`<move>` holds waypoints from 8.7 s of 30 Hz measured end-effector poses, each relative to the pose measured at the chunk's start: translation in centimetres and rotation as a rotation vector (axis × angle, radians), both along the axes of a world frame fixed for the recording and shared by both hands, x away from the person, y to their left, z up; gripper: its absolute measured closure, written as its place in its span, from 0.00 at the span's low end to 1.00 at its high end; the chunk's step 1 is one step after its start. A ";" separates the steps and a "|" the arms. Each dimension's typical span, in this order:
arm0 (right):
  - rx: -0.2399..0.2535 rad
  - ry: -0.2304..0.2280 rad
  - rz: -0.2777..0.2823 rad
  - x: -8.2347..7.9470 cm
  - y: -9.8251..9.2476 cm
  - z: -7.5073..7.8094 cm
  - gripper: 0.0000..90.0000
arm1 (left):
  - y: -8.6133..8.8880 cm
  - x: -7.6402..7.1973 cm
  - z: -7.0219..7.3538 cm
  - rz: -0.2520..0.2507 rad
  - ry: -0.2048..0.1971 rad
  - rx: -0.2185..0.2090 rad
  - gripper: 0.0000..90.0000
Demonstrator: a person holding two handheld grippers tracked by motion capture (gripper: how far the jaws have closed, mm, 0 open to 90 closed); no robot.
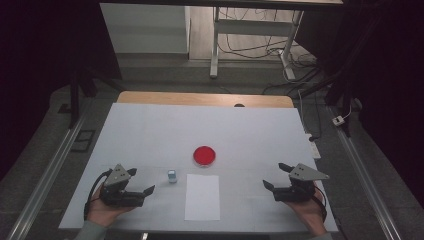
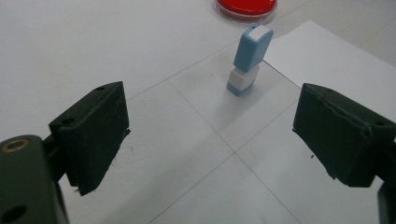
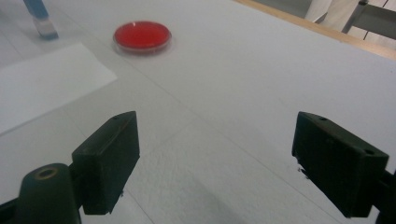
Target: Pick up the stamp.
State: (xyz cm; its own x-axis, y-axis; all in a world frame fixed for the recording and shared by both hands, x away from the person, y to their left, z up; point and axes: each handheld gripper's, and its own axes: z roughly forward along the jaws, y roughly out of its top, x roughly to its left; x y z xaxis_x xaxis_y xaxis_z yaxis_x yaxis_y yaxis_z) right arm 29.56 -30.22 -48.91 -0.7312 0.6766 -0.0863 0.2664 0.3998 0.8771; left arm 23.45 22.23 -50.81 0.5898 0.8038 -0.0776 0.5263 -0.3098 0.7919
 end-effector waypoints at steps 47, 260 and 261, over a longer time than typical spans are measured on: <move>0.013 0.016 0.026 0.3 0.3 -0.4 0.26 | -1.4 0.8 1.9 -0.011 -0.026 -0.016 0.18; -0.022 0.022 0.015 0.0 2.3 -1.3 0.29 | -9.6 5.5 6.1 -0.294 -0.061 -0.186 0.84; -0.025 0.022 0.015 -0.1 2.3 -1.3 0.29 | -9.7 5.5 6.0 -0.292 -0.061 -0.186 0.84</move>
